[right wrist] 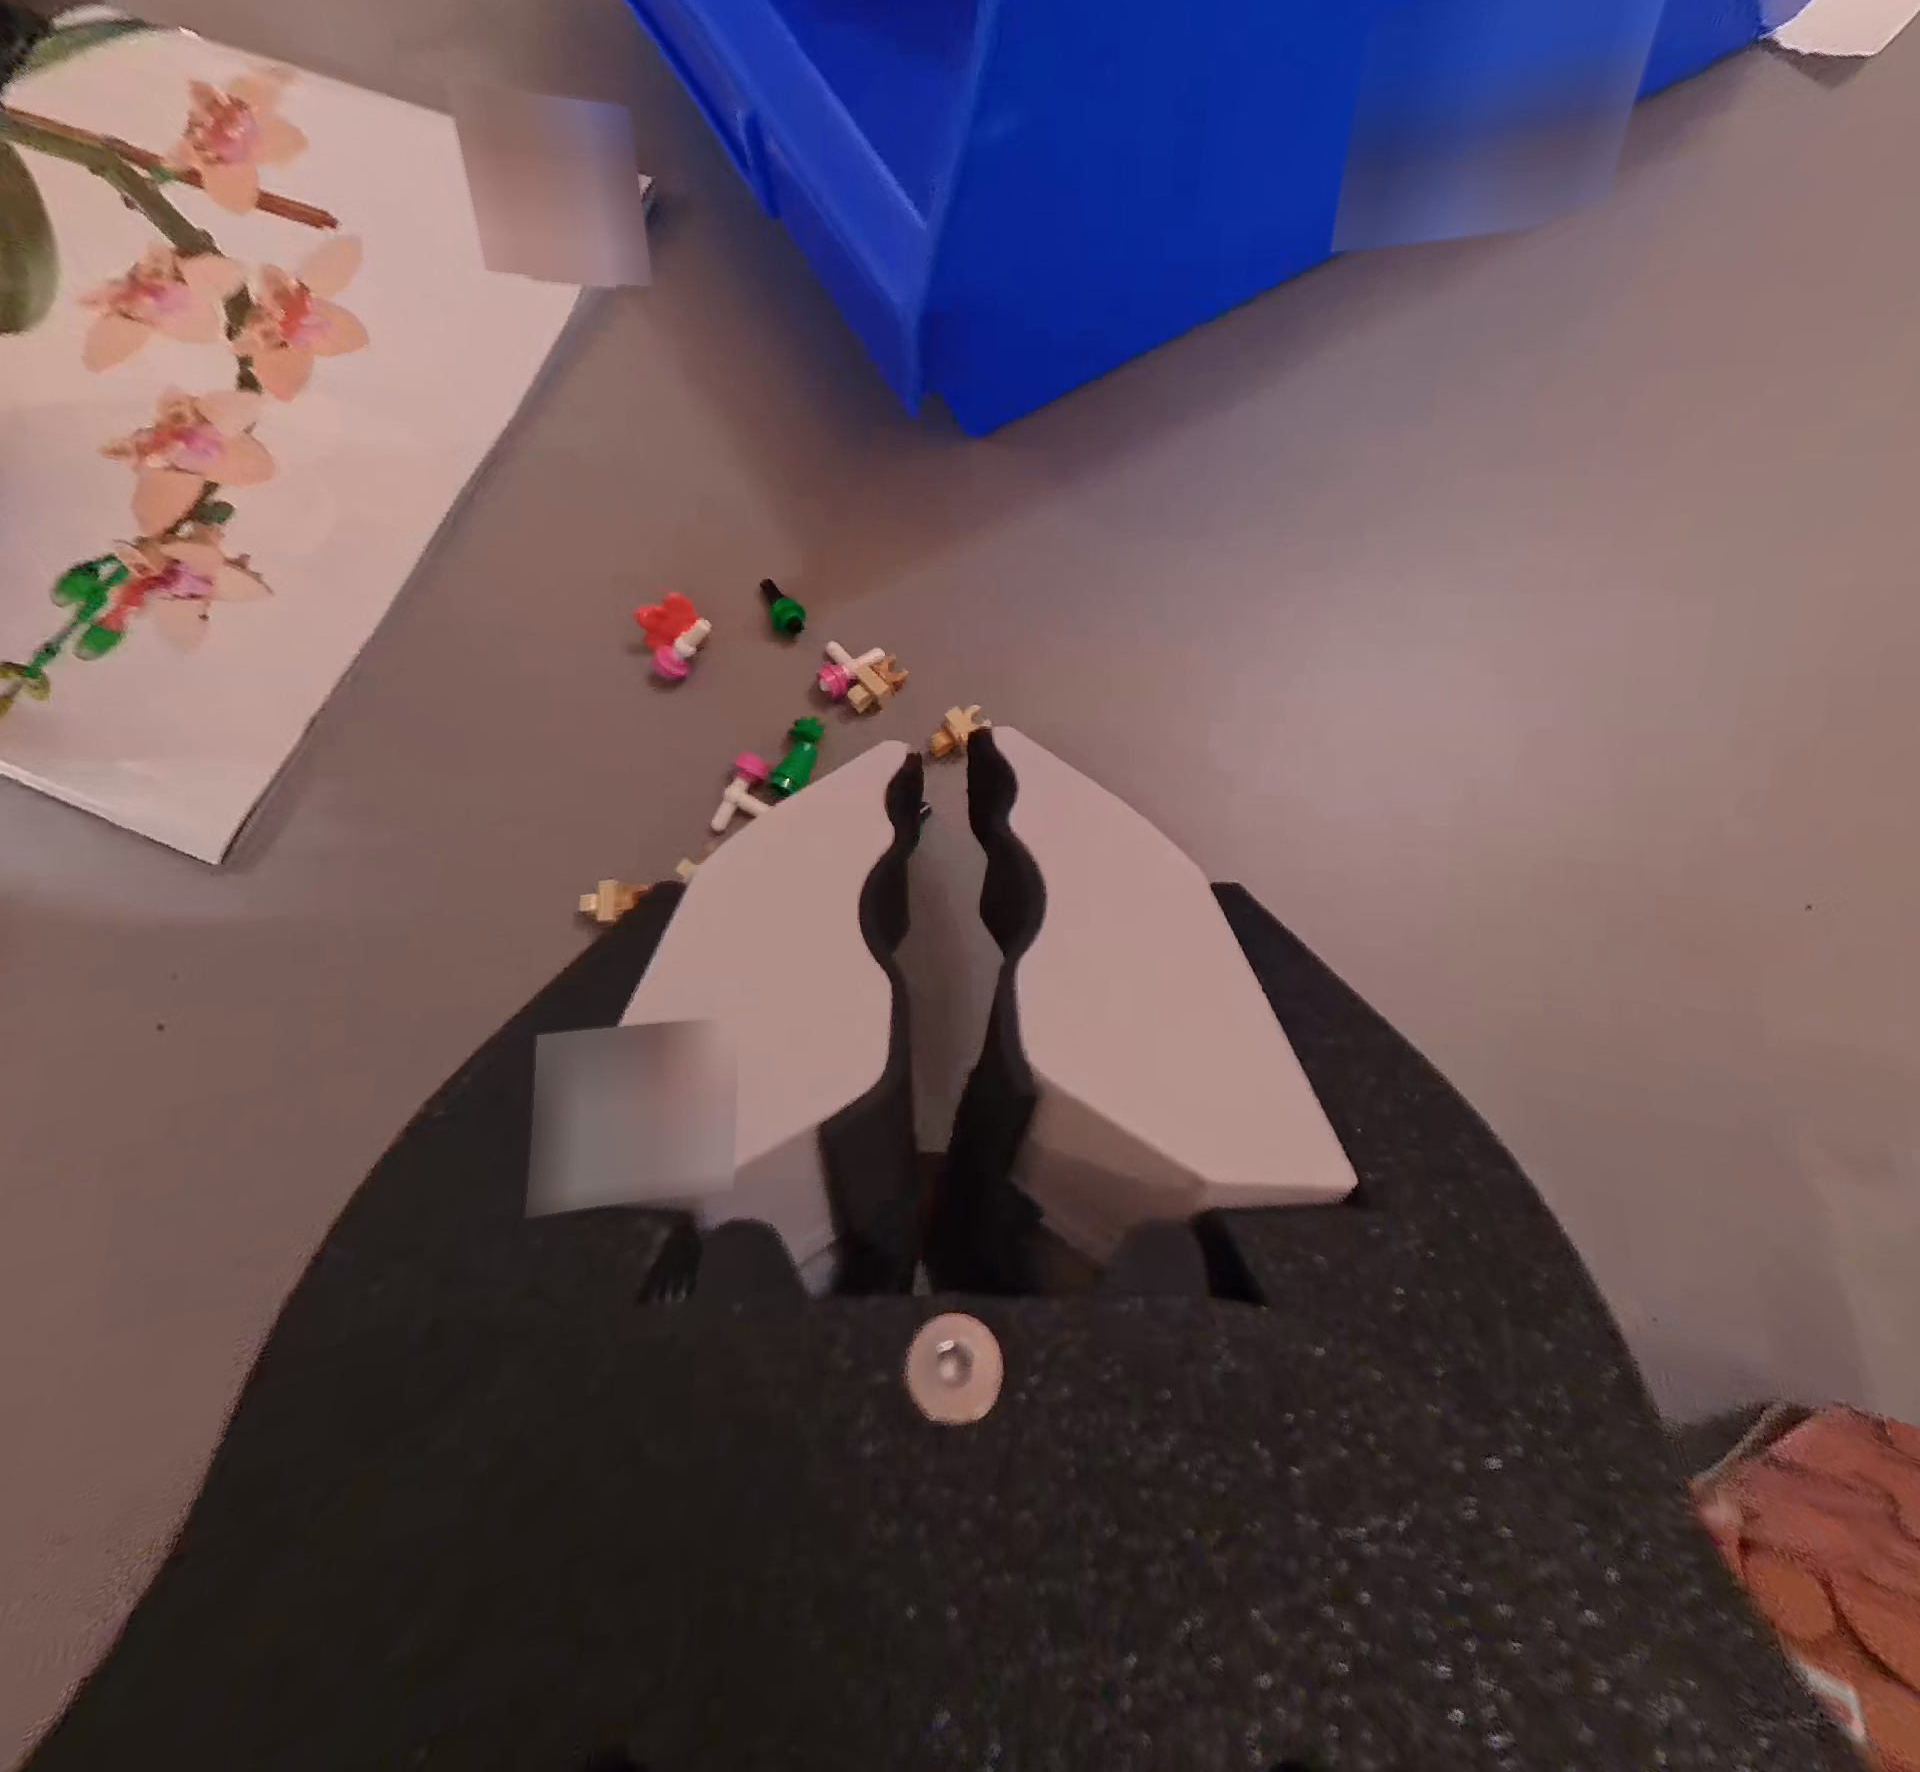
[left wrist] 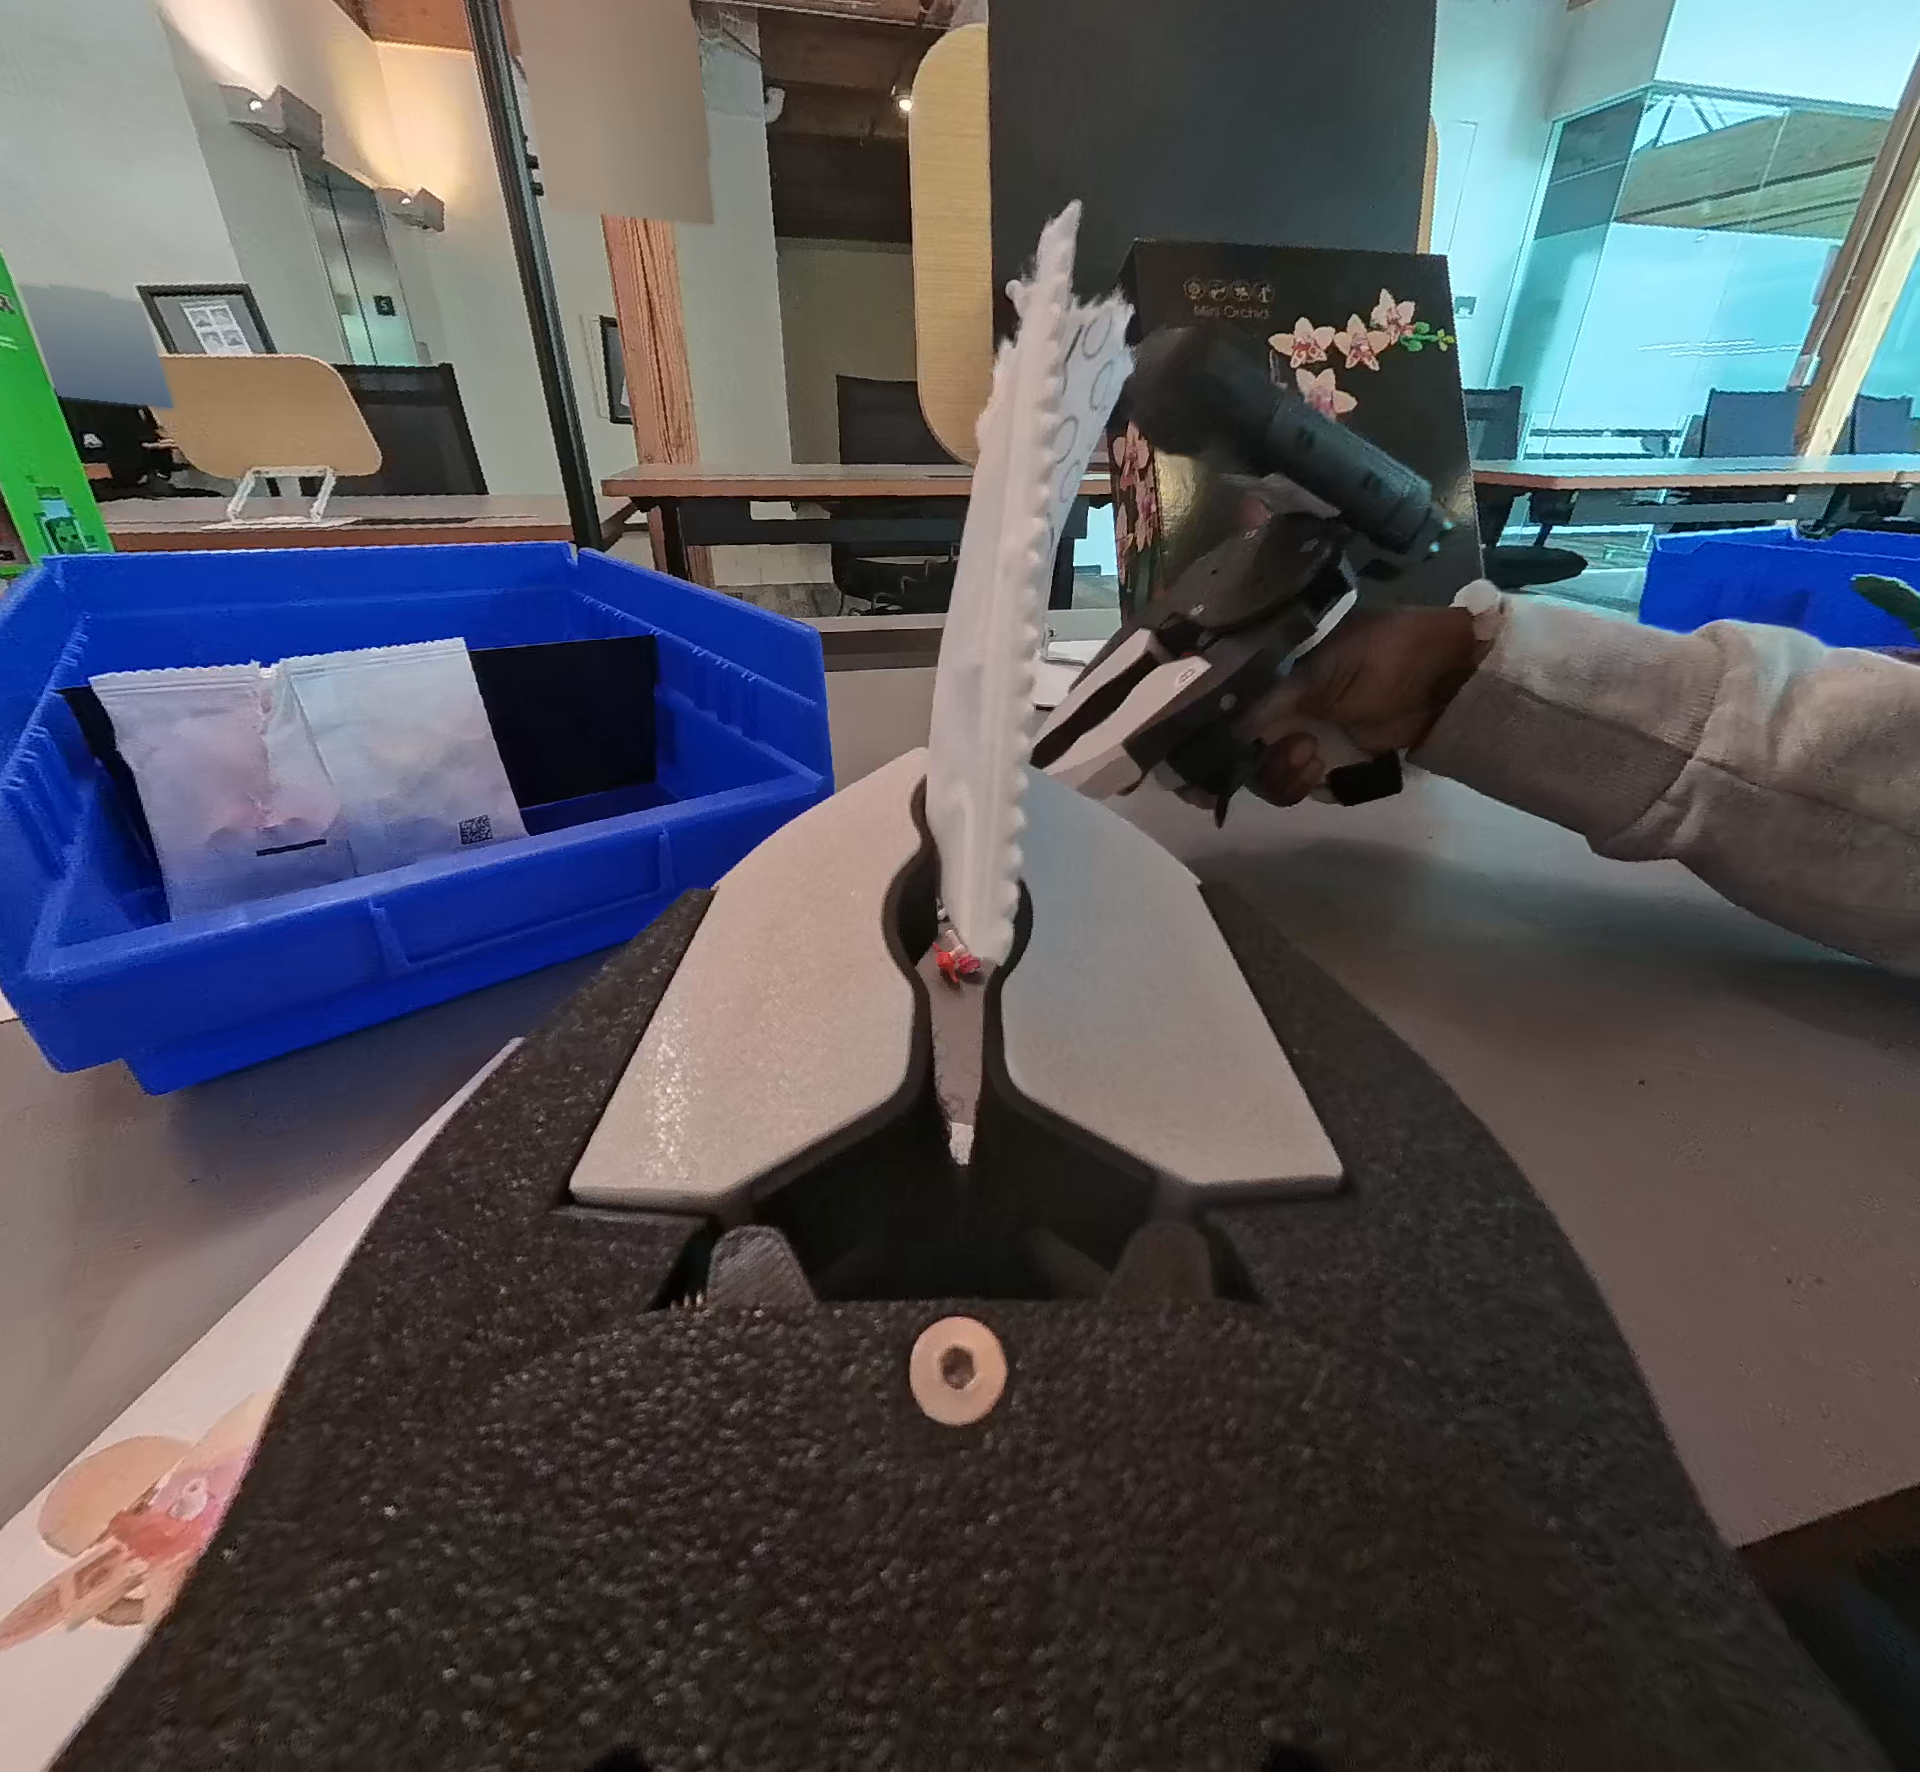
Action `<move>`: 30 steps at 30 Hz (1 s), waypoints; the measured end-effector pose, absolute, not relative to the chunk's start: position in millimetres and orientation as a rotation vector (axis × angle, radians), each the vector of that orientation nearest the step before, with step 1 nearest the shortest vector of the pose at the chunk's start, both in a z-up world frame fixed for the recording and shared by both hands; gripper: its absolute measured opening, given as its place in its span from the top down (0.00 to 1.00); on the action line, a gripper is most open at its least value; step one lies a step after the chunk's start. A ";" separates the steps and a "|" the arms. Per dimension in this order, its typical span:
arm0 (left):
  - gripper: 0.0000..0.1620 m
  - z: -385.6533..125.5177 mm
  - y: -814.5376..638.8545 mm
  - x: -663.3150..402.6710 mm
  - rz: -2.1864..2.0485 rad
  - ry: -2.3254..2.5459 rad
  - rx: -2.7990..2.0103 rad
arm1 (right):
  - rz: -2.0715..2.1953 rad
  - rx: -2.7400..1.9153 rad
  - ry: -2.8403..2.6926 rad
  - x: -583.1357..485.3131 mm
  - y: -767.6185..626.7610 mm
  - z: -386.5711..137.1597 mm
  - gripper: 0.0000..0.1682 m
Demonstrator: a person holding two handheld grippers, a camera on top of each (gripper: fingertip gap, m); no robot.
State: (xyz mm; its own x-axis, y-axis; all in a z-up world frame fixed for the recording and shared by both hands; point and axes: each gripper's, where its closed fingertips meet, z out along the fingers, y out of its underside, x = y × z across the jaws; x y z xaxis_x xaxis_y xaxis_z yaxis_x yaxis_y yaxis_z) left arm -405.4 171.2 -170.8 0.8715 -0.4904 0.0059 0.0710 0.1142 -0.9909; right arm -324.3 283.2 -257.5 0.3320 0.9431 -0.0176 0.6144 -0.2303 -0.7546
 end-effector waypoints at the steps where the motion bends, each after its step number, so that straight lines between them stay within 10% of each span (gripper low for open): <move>1: 0.99 -170.7 171.3 -405.6 -0.424 0.363 -1.403 | 0.640 -1.945 -1.387 -326.4 284.0 -261.6 0.94; 20: 0.99 -170.1 171.4 -405.7 -0.425 0.366 -1.400 | 0.567 -1.822 -1.602 -347.4 294.4 -275.8 0.85; 30: 0.99 -169.3 170.4 -407.1 -0.425 0.359 -1.401 | 0.742 -1.821 -1.520 -342.5 290.4 -263.7 0.98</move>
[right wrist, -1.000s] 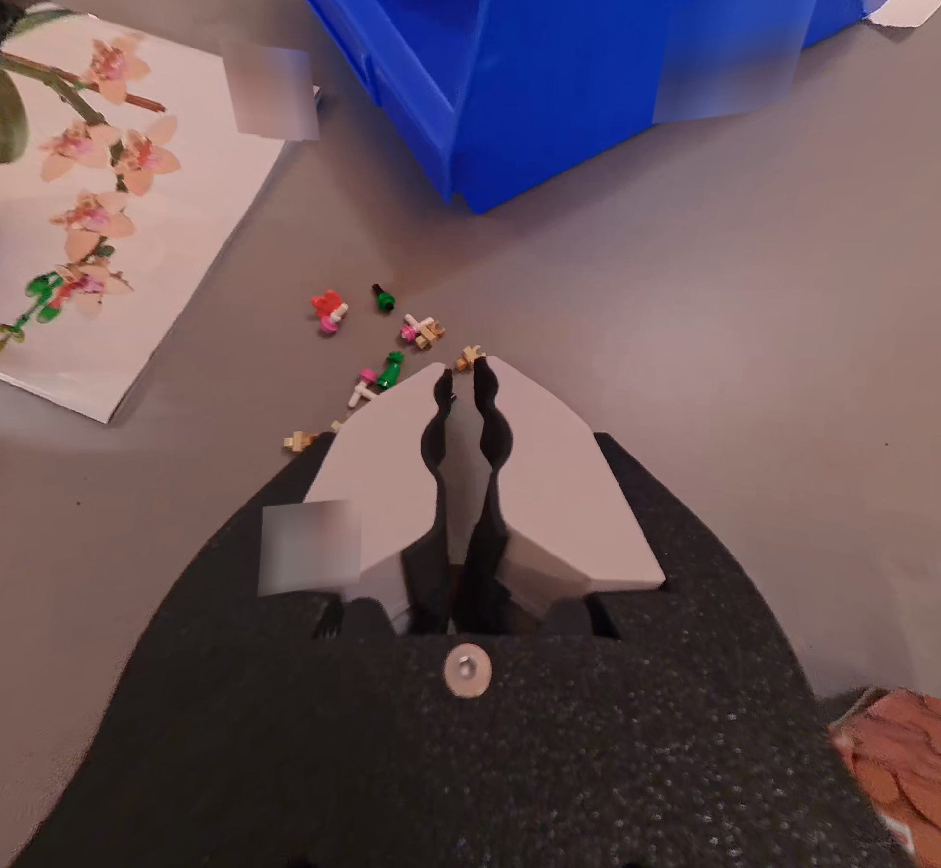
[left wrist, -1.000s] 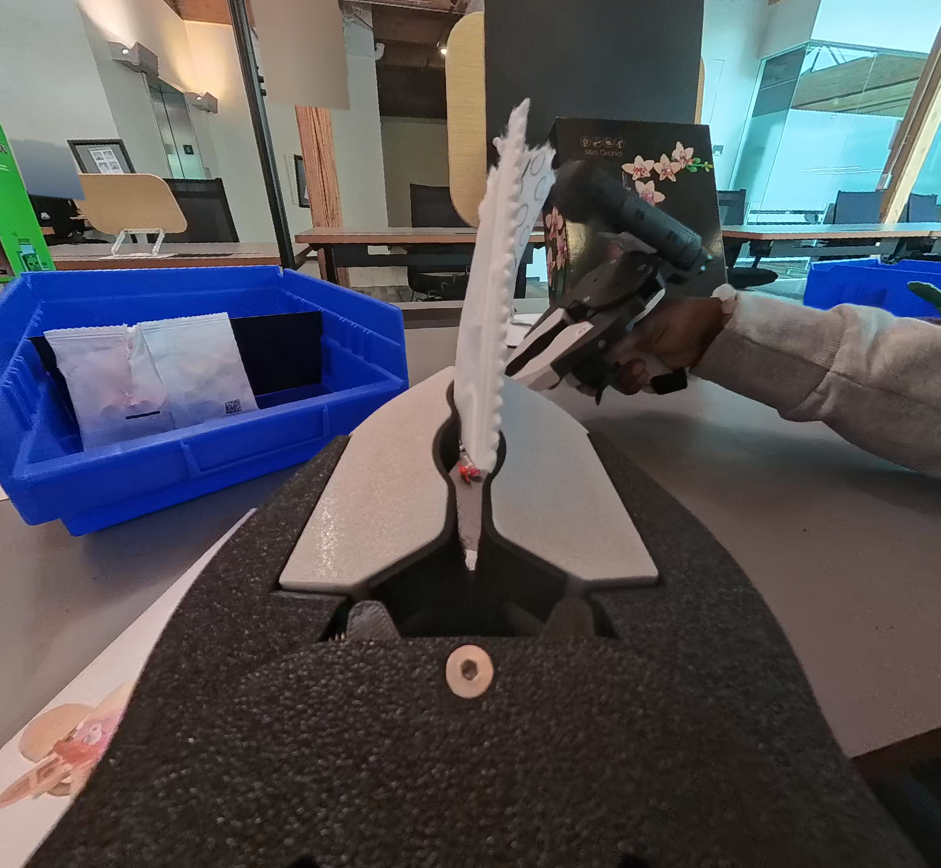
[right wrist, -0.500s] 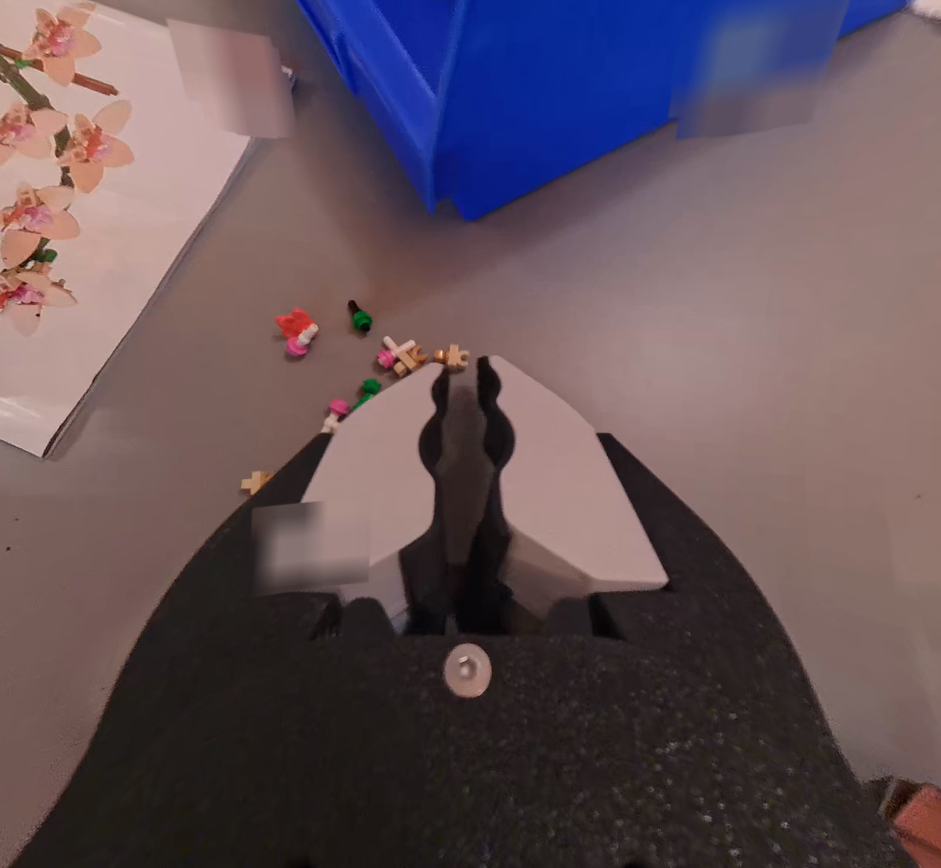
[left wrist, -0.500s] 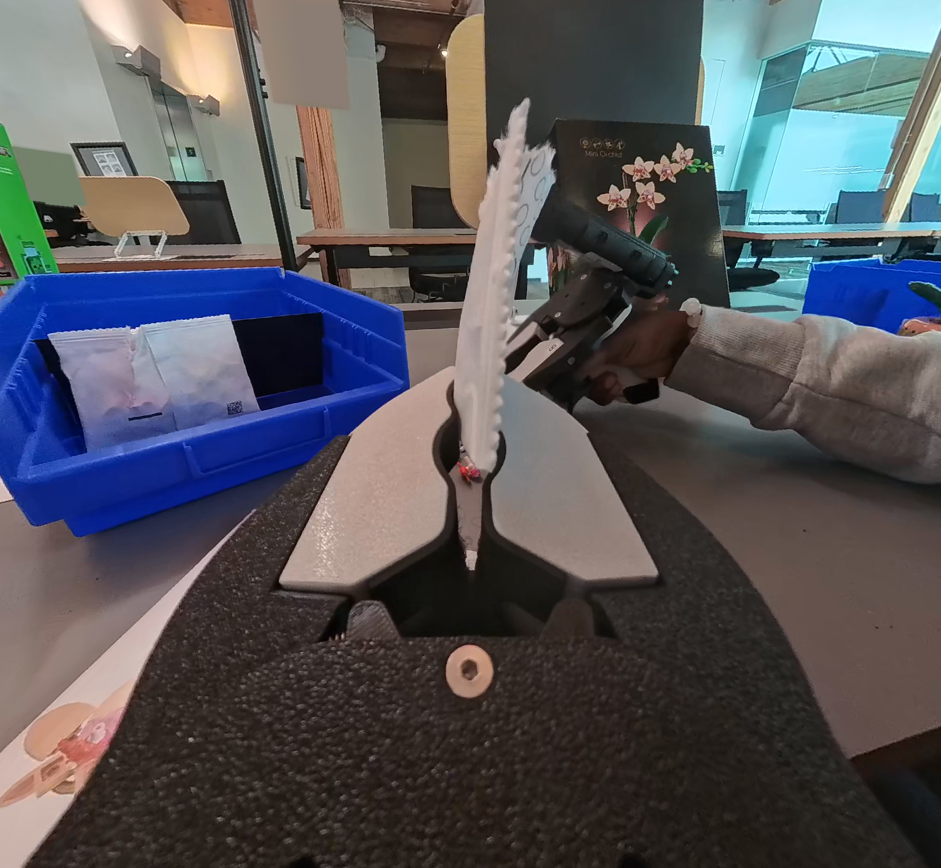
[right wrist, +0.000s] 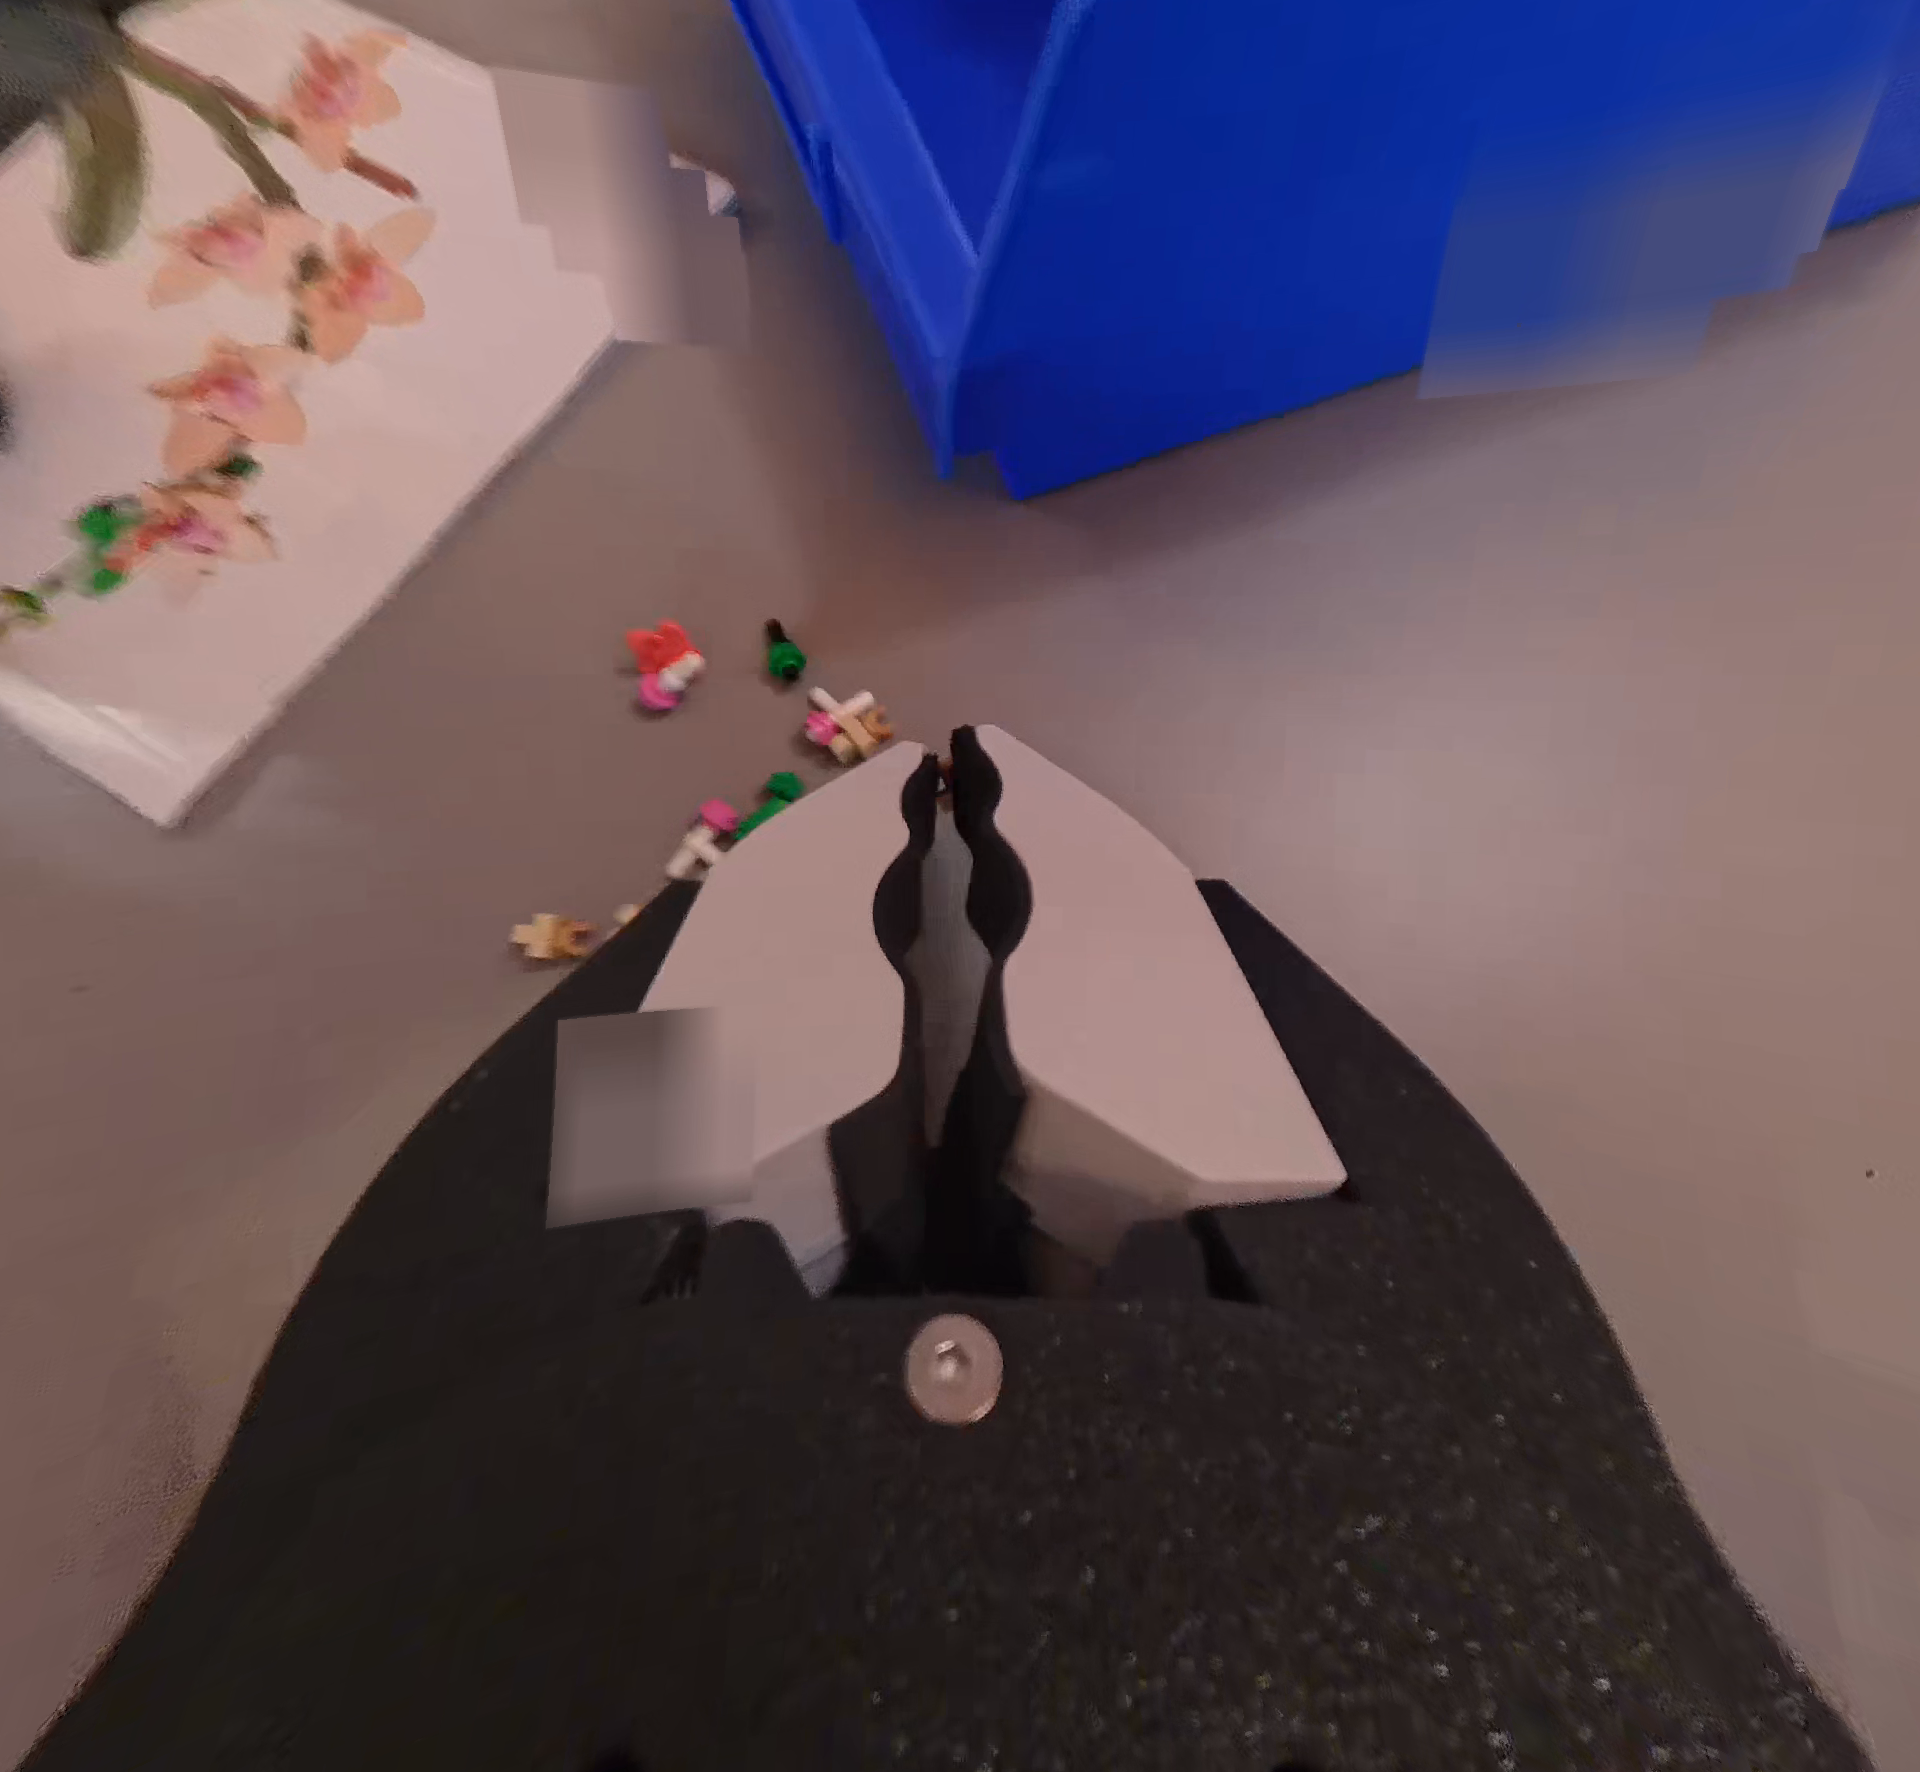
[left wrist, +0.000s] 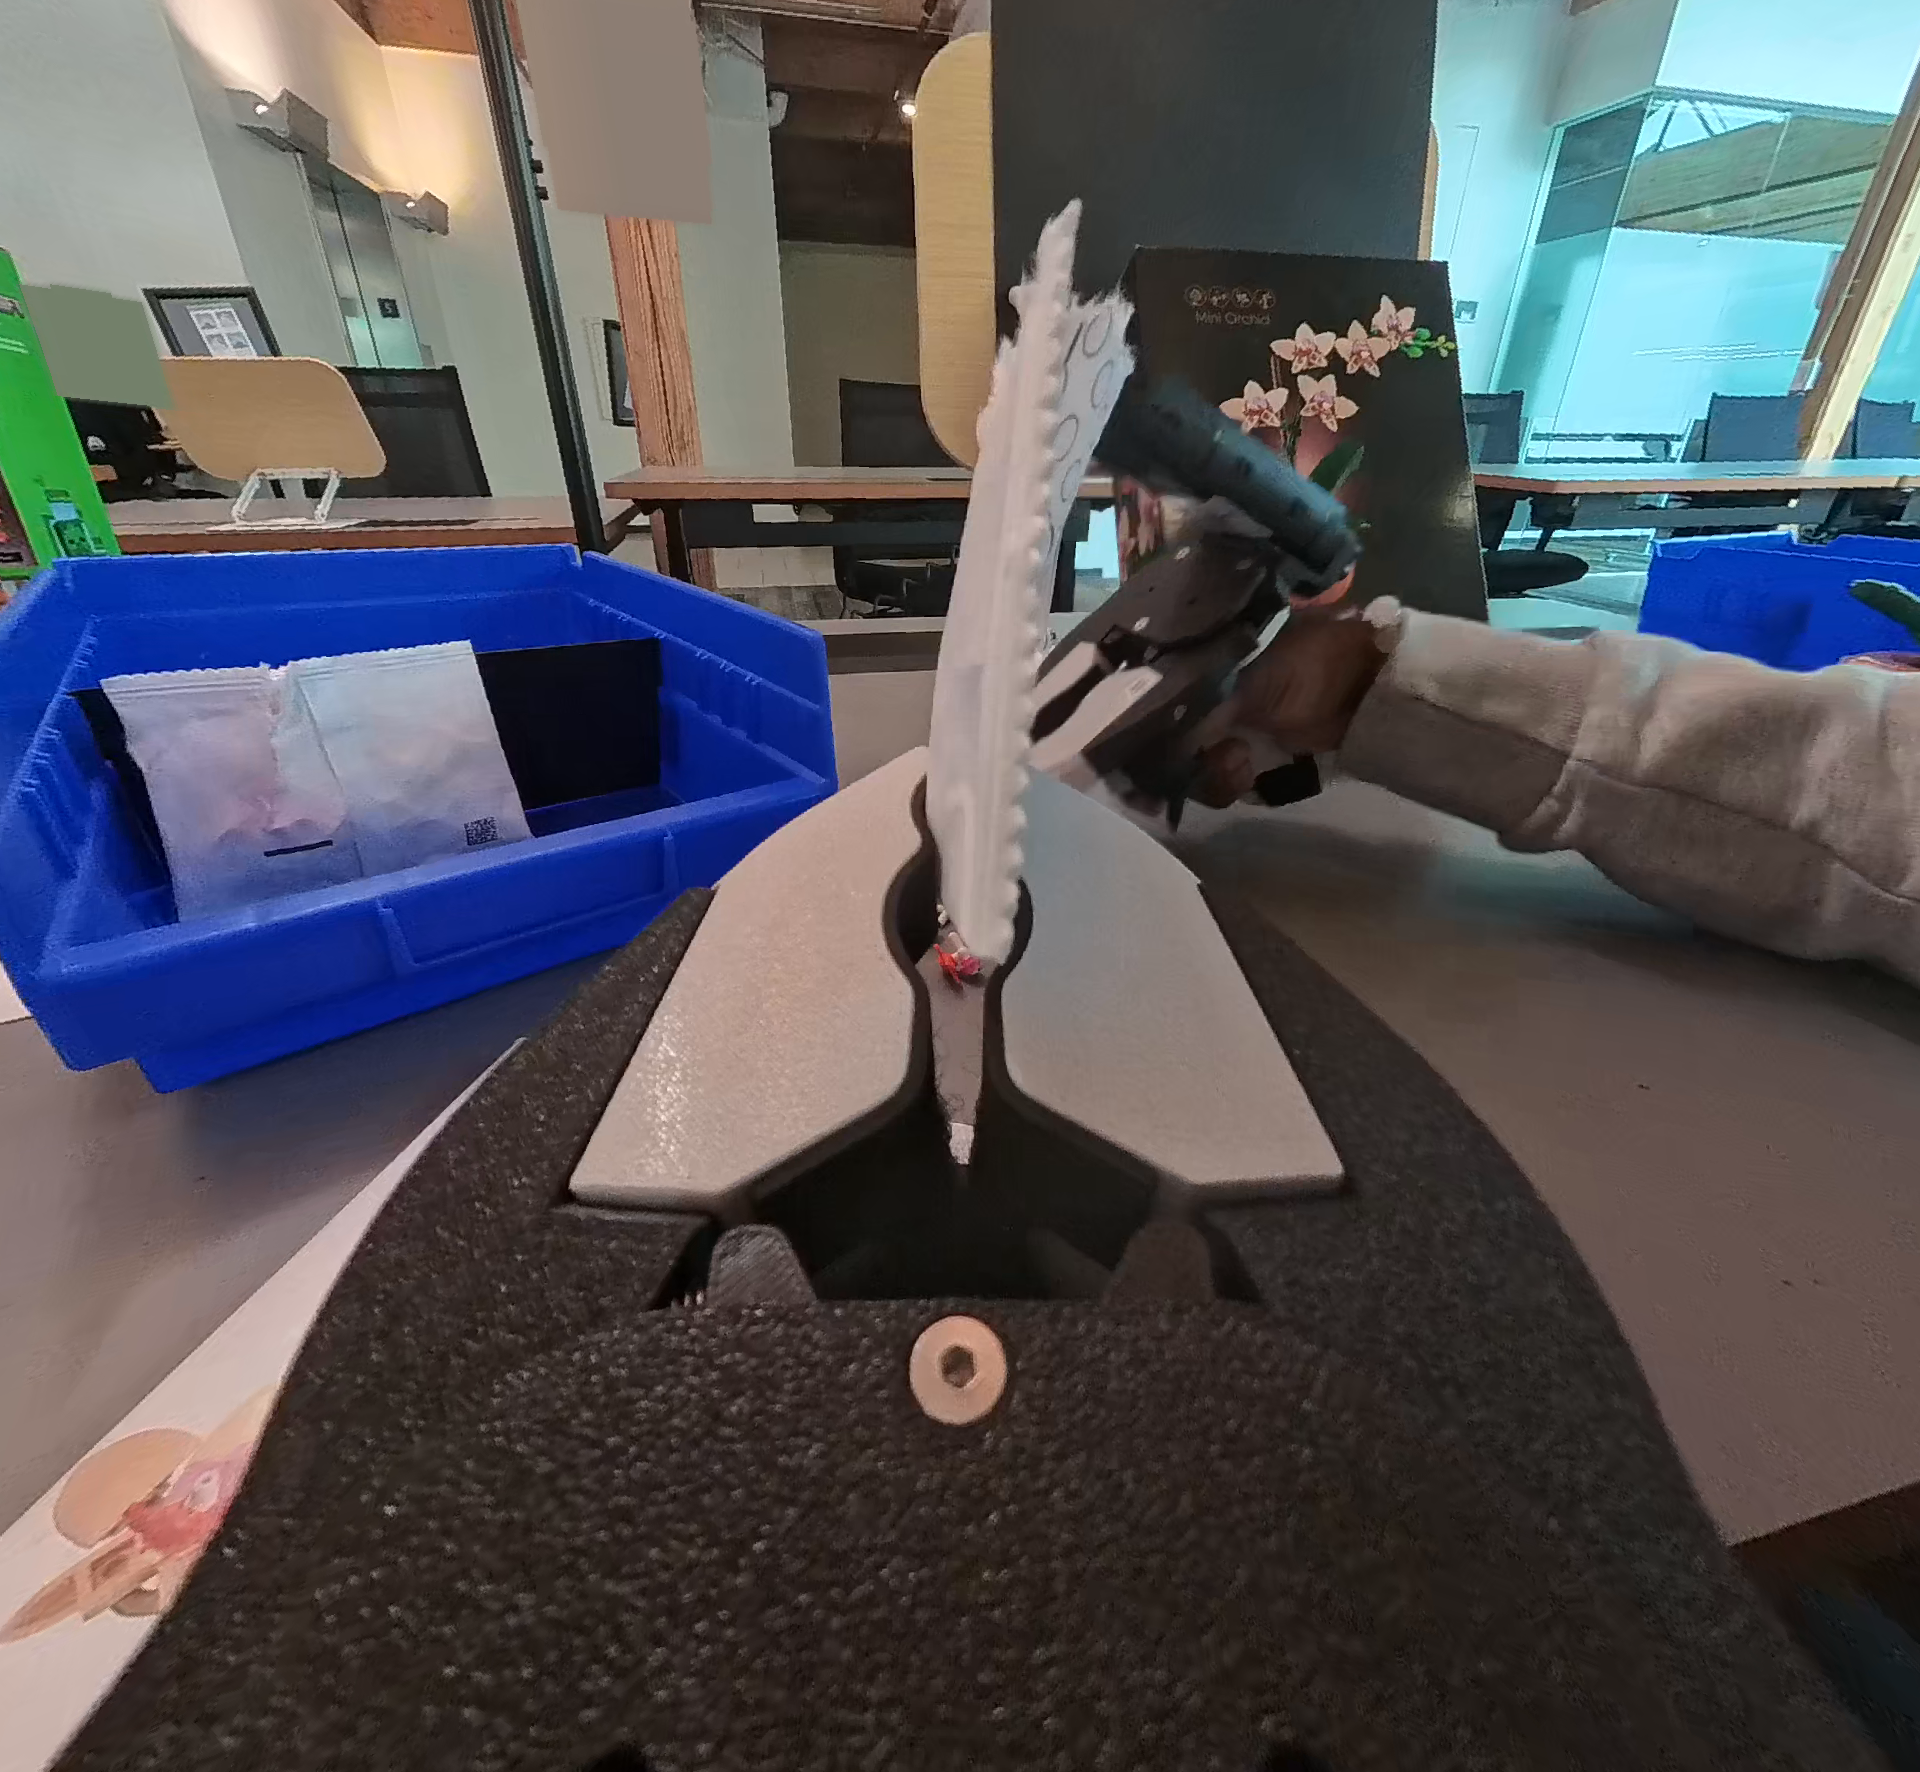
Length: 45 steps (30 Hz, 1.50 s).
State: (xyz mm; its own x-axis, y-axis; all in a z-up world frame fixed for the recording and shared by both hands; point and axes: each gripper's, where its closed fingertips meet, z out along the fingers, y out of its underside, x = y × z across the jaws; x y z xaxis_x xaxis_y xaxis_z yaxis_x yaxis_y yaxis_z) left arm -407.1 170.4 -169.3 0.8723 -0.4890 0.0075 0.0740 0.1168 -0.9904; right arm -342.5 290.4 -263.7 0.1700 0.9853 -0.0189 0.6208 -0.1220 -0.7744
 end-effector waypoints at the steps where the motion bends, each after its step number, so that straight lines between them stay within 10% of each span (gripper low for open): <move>1: 0.99 -169.8 170.8 -406.9 -0.424 0.359 -1.403 | 0.776 -1.802 -1.486 -342.3 286.6 -250.9 0.98; 8: 0.99 -172.0 172.9 -402.8 -0.423 0.368 -1.414 | 1.215 -1.407 -1.350 -375.9 197.0 -100.5 0.98; 22: 0.99 -169.7 172.2 -403.7 -0.426 0.351 -1.407 | 1.028 -1.324 -1.365 -375.8 186.5 -89.2 0.84; 30: 0.99 -166.2 173.3 -417.9 -0.410 0.283 -1.399 | 0.579 -1.849 -1.523 -339.5 263.1 -264.7 0.84; 45: 0.99 -166.9 174.1 -419.0 -0.417 0.277 -1.400 | 0.631 -1.983 -1.436 -356.7 270.9 -281.3 0.92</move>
